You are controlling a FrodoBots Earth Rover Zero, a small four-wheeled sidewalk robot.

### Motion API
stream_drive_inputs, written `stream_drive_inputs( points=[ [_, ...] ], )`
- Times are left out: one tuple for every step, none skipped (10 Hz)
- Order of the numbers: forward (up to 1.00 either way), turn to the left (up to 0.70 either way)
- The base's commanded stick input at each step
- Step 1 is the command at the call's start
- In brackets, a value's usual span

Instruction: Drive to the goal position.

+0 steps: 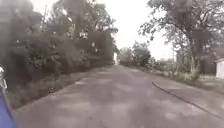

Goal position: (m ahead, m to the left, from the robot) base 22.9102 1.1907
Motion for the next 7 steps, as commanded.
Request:
stream_drive_inputs(
  points=[
    [0.7, -0.01],
    [0.7, -0.01],
    [0.7, -0.01],
    [0.7, -0.01],
    [0.7, -0.01],
    [0.7, -0.01],
    [0.7, -0.01]
  ],
)
